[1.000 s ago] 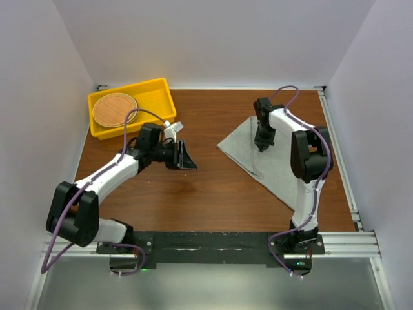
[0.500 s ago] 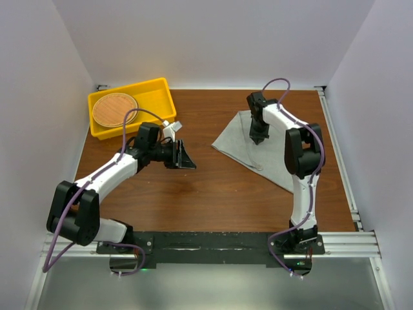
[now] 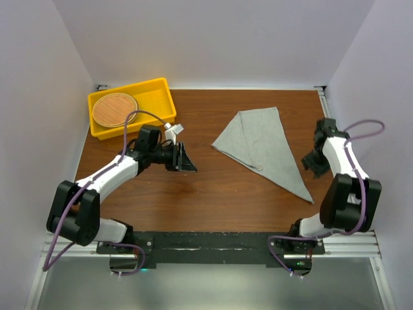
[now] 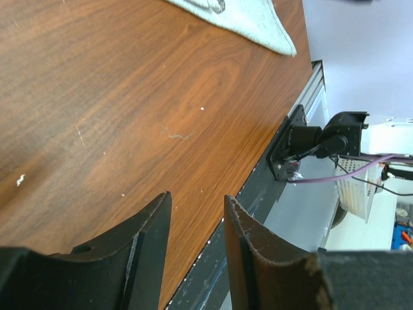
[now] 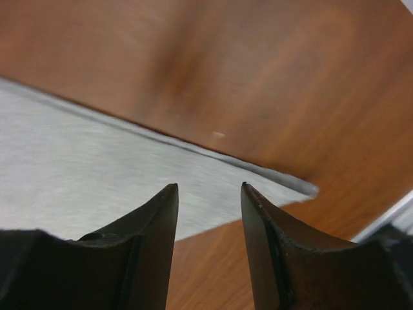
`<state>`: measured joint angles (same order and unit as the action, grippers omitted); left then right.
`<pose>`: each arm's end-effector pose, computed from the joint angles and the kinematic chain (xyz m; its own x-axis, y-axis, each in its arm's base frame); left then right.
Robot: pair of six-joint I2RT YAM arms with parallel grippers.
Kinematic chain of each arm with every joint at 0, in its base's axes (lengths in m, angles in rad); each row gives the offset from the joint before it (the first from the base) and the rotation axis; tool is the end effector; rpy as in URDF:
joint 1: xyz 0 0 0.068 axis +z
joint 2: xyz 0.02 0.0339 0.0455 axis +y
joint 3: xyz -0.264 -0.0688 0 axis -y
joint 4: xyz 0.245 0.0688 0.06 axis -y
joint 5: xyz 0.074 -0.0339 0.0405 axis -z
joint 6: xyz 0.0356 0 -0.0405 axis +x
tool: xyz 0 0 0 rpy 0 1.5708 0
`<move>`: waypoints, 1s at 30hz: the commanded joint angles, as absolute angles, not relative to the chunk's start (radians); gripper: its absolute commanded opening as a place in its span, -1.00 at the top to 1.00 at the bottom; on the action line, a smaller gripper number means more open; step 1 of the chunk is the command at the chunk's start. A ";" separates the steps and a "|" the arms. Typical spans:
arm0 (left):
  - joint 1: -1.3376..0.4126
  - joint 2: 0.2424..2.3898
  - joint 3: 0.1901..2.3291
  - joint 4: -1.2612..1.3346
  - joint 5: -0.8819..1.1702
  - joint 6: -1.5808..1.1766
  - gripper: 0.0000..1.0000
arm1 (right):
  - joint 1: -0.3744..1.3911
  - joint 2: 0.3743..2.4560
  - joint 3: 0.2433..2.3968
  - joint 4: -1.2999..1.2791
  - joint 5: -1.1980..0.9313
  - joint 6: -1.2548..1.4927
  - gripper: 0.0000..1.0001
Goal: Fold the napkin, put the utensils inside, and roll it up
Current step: Fold the napkin
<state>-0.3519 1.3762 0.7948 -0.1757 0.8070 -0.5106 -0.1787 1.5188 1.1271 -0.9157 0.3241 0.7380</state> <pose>0.2524 -0.1201 0.2204 -0.9198 -0.0223 -0.3917 0.3228 0.5243 -0.7880 0.2771 -0.0616 0.2350 -0.5347 0.7447 -0.3995 0.8243 0.5638 -0.0523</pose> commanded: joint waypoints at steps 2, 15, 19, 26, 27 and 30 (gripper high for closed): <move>-0.380 1.370 0.788 -0.152 0.838 -0.477 0.14 | -0.278 1.369 0.913 -0.878 0.310 0.899 -0.01; -0.403 1.488 0.819 -0.161 0.830 -0.471 0.14 | -0.365 1.226 0.684 -0.890 0.423 1.129 0.54; -0.402 1.505 0.844 -0.198 0.825 -0.454 0.14 | -0.385 1.224 0.675 -0.852 0.416 1.085 0.46; -0.397 1.525 0.851 -0.215 0.830 -0.448 0.14 | -0.403 1.276 0.646 -0.753 0.357 1.057 0.26; -0.397 1.526 0.853 -0.215 0.831 -0.449 0.14 | -0.403 1.278 0.643 -0.741 0.353 1.054 0.25; -0.396 1.529 0.853 -0.215 0.833 -0.448 0.14 | -0.408 1.296 0.641 -0.713 0.351 1.046 0.24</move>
<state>-0.4000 1.5242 0.8158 -0.2123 0.8108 -0.4740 -0.4000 1.2819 0.6456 -0.7868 0.3443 1.0538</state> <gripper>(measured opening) 0.430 0.376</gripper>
